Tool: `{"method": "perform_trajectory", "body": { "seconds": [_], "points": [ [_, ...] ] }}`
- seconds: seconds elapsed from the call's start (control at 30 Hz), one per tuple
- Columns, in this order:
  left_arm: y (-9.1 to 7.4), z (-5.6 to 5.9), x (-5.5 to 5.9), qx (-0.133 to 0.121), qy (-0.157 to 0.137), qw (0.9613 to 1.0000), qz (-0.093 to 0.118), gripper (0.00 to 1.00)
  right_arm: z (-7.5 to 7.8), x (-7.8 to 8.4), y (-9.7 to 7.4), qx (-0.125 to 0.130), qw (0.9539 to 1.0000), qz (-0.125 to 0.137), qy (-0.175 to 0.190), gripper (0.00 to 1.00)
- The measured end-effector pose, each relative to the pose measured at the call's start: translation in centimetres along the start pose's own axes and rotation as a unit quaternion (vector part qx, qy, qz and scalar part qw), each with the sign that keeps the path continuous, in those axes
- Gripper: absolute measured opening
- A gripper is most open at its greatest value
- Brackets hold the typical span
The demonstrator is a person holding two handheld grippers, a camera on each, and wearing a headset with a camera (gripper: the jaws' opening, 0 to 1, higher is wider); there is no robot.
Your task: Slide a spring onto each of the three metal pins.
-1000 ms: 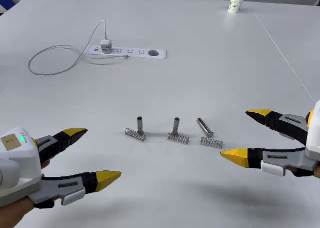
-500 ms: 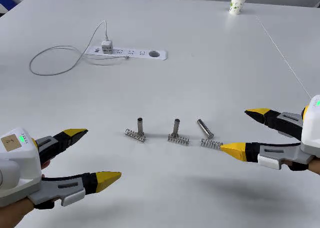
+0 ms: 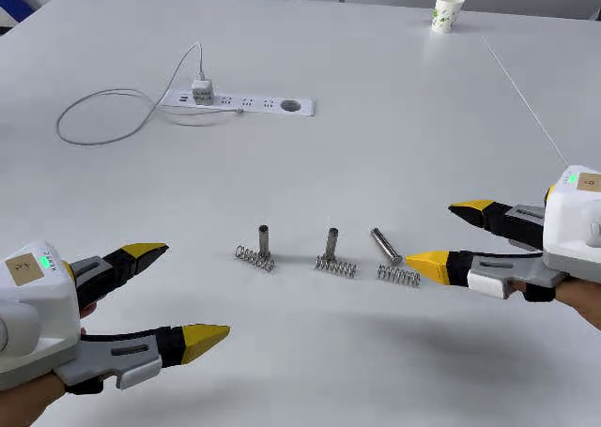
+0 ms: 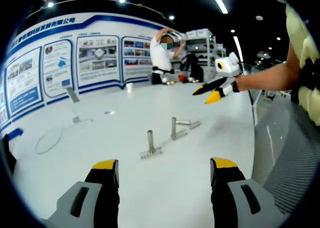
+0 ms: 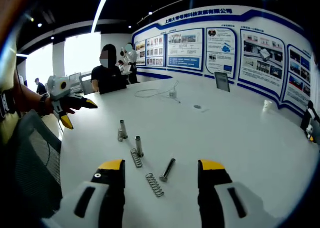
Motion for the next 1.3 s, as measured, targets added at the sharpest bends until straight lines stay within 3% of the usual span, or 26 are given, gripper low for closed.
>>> {"method": "perform_trajectory", "body": {
  "seconds": [0.3,0.47,0.63,1.0,1.3],
  "points": [
    [0.2,0.1,0.1,0.003,0.0,1.0,0.0,0.76,0.5,-1.0,2.6,0.023,0.9991,-0.029,0.021,0.49],
    [0.3,0.0,0.2,0.003,-0.001,1.0,-0.001,0.75,0.8,-0.8,4.2,0.031,0.997,-0.065,0.027,0.39],
    [0.3,0.0,0.2,0.003,-0.003,1.0,-0.001,0.75,0.8,-0.2,5.9,0.045,0.9934,-0.102,0.03,0.31],
    [0.5,0.1,0.3,0.003,-0.007,1.0,-0.001,0.74,1.1,1.6,8.6,0.066,0.9842,-0.154,0.057,0.19],
    [0.5,0.2,0.4,0.003,-0.009,1.0,-0.001,0.74,1.3,2.2,9.8,0.076,0.9783,-0.174,0.082,0.15]
  ]
}}
Point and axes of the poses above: the centre of the closed fingertips' face, and the gripper's own axes: y roughly forward along the fingers, z roughly to its right, x roughly out of its underside, the point moved 7 cm from there along -y, roughly backward along the fingers, and after that the axes turned 2 degrees about -y, right-handed, at the moved point
